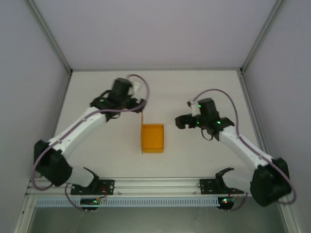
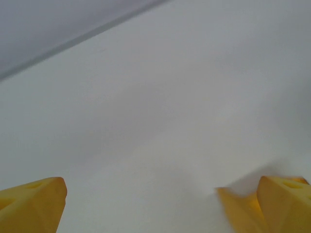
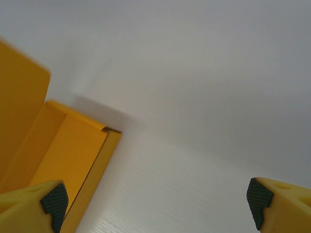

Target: Assemble paper box

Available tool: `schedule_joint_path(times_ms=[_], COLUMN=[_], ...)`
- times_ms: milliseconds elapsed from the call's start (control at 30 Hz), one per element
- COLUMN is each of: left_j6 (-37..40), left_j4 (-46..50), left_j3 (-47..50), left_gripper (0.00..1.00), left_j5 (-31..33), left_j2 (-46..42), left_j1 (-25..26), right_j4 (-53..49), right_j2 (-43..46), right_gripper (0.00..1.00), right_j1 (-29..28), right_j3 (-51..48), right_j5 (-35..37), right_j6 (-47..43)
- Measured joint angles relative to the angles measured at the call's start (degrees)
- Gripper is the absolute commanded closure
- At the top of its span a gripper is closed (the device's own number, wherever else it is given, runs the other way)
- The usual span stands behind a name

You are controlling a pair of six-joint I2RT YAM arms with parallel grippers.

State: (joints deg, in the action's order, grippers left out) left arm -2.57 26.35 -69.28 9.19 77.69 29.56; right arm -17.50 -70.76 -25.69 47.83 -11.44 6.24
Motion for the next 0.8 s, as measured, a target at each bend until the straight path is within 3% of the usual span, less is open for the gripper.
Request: schedule_joint_path(times_ms=[100,267,567,733,800], left_j6=[-7.65,-15.98,-21.59,-22.40,-22.62], left_j4=[-1.46,-0.98,-2.16,-2.40,-2.43], left_j3=[9.03,22.91,28.39,28.39,28.39], left_gripper=[0.01,0.01,0.01,0.01,0.01], left_j5=[-0.39,-1.75,-1.07,-1.05,-1.05], left_j2=[-6.82,-16.37,-22.40,-21.64,-21.55], left_j1=[-8.76,-16.04,-16.83,-16.83,-16.83], right_j4=[-0.26,-2.36,-2.64,-1.20,-0.31], right_j2=[-10.16,-24.65,-37.11,-38.16,-38.14], right_gripper=[0.10,0.19,0.35,0.69,0.74], right_j1=[-5.40,-11.34,-15.32,-15.85,-15.89], right_j3=[6.51,15.23,23.91,23.91,23.89], right_j5=[0.04,-0.33,2.69,5.40,7.37], right_j6=[-8.00,-20.81,-28.15,-26.97,-25.05])
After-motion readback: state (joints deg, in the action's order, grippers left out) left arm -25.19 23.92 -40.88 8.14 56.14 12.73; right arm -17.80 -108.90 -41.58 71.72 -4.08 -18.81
